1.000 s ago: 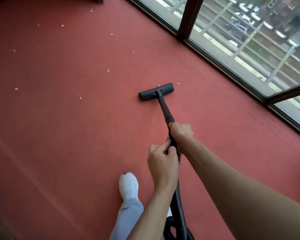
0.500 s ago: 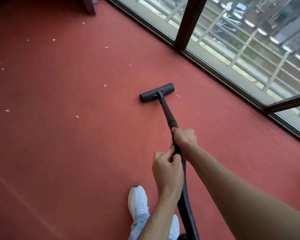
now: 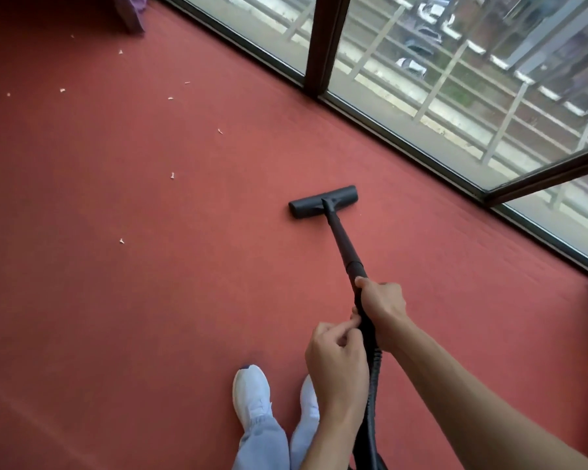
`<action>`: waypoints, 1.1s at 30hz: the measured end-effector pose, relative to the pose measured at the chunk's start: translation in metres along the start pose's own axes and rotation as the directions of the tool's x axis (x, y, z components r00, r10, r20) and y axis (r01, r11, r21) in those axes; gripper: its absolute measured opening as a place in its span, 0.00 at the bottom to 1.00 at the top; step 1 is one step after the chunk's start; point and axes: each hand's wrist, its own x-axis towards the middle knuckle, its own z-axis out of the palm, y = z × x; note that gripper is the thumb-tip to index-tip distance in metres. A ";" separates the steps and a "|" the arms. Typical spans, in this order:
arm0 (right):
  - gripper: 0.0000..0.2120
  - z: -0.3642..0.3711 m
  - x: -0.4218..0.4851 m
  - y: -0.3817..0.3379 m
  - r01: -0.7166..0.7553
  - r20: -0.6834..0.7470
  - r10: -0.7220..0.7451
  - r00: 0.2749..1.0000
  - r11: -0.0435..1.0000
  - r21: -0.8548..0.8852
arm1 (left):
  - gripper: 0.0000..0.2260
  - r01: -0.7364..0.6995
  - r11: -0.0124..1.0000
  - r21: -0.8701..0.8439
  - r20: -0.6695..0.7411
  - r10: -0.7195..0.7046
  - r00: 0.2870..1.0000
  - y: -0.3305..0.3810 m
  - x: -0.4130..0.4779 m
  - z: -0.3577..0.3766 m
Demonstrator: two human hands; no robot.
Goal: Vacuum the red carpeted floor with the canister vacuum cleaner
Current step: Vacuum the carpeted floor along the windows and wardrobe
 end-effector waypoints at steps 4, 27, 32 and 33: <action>0.10 -0.037 0.003 0.026 -0.053 -0.023 0.054 0.998 0.998 0.016 | 0.17 0.007 0.999 0.052 0.042 -0.010 0.999 -0.006 -0.027 0.024; 0.11 0.011 0.062 -0.032 0.060 -0.054 -0.059 0.997 0.998 0.026 | 0.12 -0.118 0.989 0.093 0.090 0.110 0.990 0.020 0.049 0.023; 0.11 -0.009 0.040 0.002 -0.026 -0.091 0.029 0.995 0.999 0.034 | 0.11 -0.033 0.988 0.154 0.165 0.007 0.986 0.006 0.026 0.017; 0.11 -0.016 0.034 0.013 -0.043 -0.087 0.047 0.995 0.998 0.049 | 0.10 -0.016 0.986 0.166 0.167 -0.012 0.986 0.002 0.017 0.017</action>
